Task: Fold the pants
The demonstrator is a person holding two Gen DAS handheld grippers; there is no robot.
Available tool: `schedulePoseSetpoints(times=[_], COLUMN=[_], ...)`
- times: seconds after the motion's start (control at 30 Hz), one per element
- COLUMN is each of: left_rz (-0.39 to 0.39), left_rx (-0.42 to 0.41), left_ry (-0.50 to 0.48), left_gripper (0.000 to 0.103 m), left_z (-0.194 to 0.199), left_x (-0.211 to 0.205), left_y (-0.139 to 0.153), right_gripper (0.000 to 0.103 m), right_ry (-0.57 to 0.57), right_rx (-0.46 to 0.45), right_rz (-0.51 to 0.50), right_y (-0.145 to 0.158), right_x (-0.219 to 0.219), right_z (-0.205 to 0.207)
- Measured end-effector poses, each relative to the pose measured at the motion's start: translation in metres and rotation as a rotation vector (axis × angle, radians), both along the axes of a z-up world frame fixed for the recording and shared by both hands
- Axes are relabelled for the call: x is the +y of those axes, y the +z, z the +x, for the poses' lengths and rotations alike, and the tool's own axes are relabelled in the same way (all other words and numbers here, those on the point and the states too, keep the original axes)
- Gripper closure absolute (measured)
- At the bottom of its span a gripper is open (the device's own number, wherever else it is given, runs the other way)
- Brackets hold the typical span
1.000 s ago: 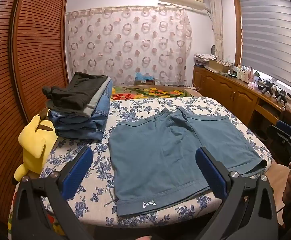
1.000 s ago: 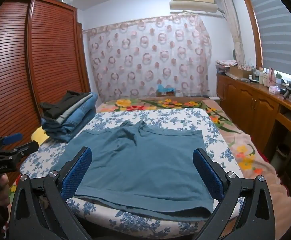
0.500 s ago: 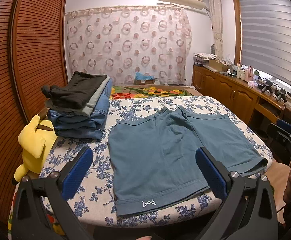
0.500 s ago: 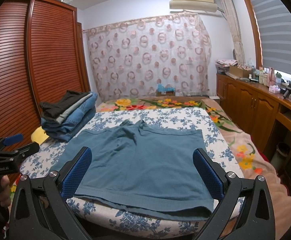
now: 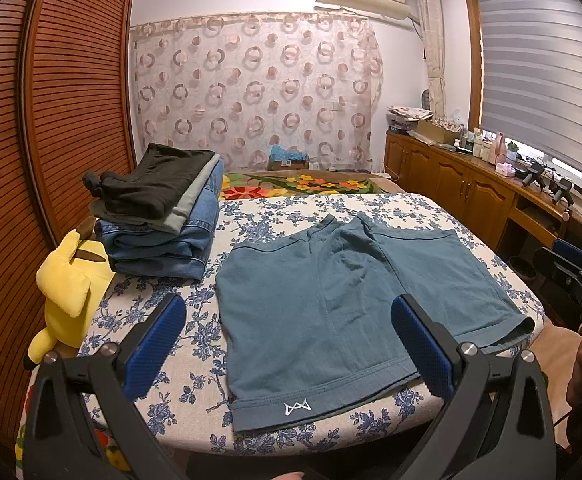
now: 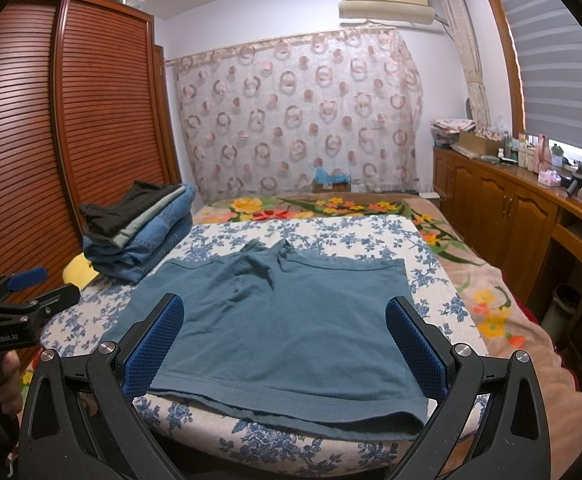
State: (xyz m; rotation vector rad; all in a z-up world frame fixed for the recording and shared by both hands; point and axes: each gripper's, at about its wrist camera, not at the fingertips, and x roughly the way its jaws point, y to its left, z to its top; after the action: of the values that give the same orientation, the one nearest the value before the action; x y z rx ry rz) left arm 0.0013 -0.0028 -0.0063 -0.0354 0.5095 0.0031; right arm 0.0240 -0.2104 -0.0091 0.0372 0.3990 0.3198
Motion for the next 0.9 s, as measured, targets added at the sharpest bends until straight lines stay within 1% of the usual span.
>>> schedulePoseSetpoints(times=[0.9], left_rz=[0.002], left_rx=[-0.004], left_ry=[0.001], left_gripper=[0.000], left_z=[0.0001], left_x=[0.0003], left_y=[0.0030], right_gripper=[0.000], right_ry=[0.000], right_rx=[-0.001], right_rz=[0.002], right_y=[0.0021], right_x=[0.0001], right_z=[-0.0021])
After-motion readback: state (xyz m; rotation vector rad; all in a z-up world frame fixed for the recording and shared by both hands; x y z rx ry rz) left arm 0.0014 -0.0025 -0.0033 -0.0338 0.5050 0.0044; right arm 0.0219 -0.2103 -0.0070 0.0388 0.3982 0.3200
